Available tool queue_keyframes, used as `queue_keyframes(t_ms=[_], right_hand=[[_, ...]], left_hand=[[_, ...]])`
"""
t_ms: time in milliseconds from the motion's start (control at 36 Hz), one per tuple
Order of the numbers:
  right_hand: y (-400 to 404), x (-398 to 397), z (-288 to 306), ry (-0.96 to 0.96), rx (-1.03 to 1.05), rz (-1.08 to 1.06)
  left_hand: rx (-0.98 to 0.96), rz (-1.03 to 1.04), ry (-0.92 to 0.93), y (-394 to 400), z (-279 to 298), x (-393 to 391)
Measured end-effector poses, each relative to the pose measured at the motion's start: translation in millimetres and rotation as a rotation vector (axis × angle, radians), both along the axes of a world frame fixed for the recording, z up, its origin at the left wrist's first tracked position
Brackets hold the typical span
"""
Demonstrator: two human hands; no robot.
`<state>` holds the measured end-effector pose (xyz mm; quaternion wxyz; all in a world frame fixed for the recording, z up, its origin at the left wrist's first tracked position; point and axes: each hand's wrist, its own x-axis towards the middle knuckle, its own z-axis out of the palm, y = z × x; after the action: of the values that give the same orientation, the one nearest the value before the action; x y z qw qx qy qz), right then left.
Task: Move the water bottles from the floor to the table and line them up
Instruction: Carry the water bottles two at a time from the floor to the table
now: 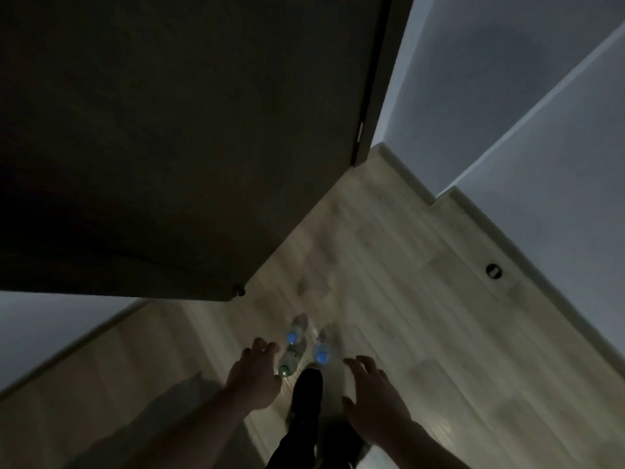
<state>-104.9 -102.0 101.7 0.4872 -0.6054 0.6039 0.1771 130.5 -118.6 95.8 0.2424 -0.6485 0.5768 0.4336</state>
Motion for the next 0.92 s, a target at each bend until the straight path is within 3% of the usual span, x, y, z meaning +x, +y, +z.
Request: queue_keyframes(t_ms=[306, 528, 722, 917], right_hand=[[8.2, 48.3, -224.9, -0.027, 0.001, -0.039], [20.3, 68.2, -314.1, -0.038, 0.028, -0.036], [22.1, 59.7, -309.4, -0.043, -0.043, -0.248], [41.8, 23.7, -194.9, -0.055, -0.104, -0.322]], left_hand=[[0.062, 0.011, -0.058, 35.6, -226.8, 0.2], [-0.087, -0.008, -0.016, 63.6, -304.3, -4.0], [-0.115, -0.042, -0.011, 53.9, -298.2, -4.0], [-0.182, -0.015, 0.077, 54.1, -197.9, -22.2]])
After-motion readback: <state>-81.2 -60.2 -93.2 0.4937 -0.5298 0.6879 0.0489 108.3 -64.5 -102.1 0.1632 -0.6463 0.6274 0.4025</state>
